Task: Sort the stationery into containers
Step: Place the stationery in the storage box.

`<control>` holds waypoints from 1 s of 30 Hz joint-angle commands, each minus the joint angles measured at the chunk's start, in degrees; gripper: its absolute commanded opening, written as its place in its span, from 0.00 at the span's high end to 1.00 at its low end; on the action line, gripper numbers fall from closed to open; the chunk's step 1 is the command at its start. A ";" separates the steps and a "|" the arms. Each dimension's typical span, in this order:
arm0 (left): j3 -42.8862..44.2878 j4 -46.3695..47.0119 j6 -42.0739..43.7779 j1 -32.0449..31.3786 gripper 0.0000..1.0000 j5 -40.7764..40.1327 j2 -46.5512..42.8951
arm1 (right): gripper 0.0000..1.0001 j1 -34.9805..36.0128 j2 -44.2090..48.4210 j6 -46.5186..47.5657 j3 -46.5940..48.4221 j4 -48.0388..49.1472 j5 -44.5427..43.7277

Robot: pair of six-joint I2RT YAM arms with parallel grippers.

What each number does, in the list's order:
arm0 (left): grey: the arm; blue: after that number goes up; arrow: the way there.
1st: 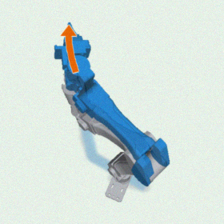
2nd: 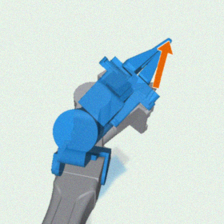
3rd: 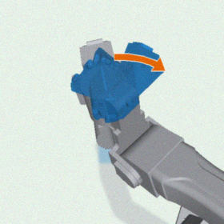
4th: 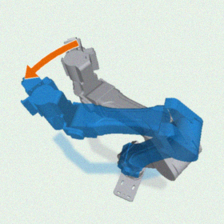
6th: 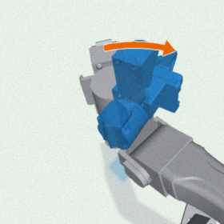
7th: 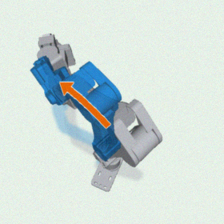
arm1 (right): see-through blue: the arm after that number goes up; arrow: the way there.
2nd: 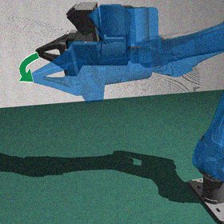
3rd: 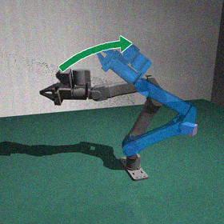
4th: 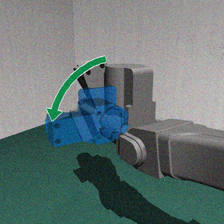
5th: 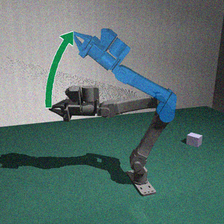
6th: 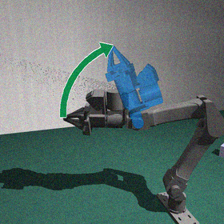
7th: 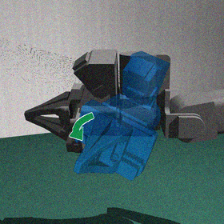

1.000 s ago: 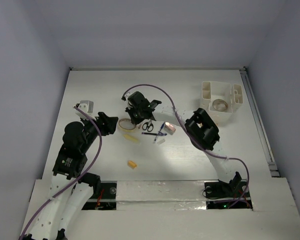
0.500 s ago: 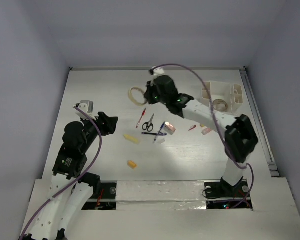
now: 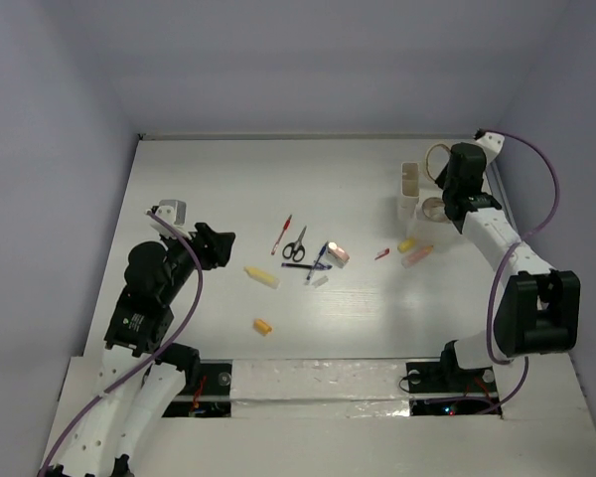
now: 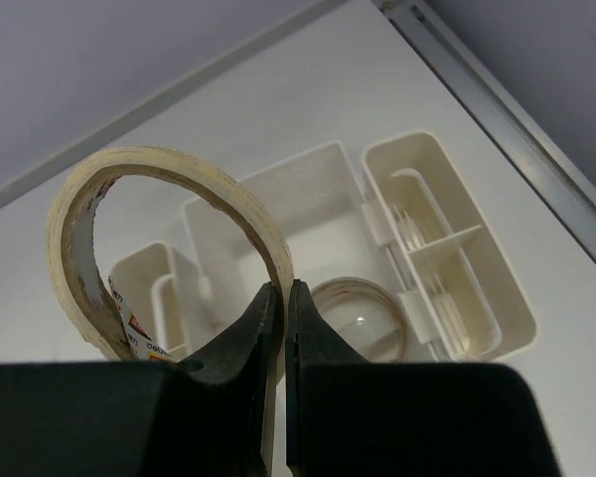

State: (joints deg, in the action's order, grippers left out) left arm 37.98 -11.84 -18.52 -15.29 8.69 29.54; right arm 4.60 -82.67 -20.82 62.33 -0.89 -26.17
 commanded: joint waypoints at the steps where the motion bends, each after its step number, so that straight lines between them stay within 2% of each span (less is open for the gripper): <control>1: -0.18 2.43 0.07 0.26 0.43 0.98 1.13 | 0.98 -1.61 -0.82 -1.33 -1.06 1.24 -3.80; 4: -0.10 2.52 0.07 0.26 0.43 1.07 1.92 | 0.92 -2.23 -1.61 -1.33 -1.59 1.50 -4.50; 7: -0.10 2.52 0.07 0.26 0.43 1.07 2.89 | 0.78 -2.23 -1.79 -1.42 -1.86 1.50 -5.11; 8: -0.10 2.43 -0.02 0.26 0.43 0.98 3.07 | 0.66 -2.23 -1.70 -1.24 -2.03 1.59 -5.20; 11: 0.08 2.34 -0.02 0.26 0.43 0.89 4.12 | 0.55 -2.23 -1.09 -1.15 -2.29 1.41 -4.15; 16: 0.34 2.26 0.07 0.79 0.44 1.24 6.84 | 0.54 -2.23 3.20 -1.77 -3.00 1.06 -0.37; 20: 0.87 2.43 -0.02 0.79 0.45 2.56 11.05 | 0.56 -2.23 10.92 -3.34 -7.21 4.31 12.34; 21: 1.22 2.52 -0.20 0.79 0.46 3.43 11.94 | 0.56 -1.62 12.43 -3.96 -8.35 5.27 21.60; 22: 1.40 2.69 -0.46 0.79 0.46 3.79 12.90 | 0.56 -0.57 13.75 -4.84 -10.27 6.67 25.26; 24: 1.92 4.00 -1.33 0.79 0.47 5.19 15.36 | 0.57 3.03 16.04 -5.90 -11.78 7.39 32.11; 28: 3.07 5.59 -3.09 0.26 0.47 6.61 19.49 | 0.57 15.93 16.76 -3.09 -13.28 4.33 33.03; 30: 3.42 6.29 -4.15 -0.87 0.44 5.73 20.73 | 0.57 17.89 16.93 -3.61 -15.29 4.14 35.47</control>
State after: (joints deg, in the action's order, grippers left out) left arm 38.11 -9.69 -20.45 -15.07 13.37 49.50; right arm 18.96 -66.06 -24.91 49.69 2.90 1.63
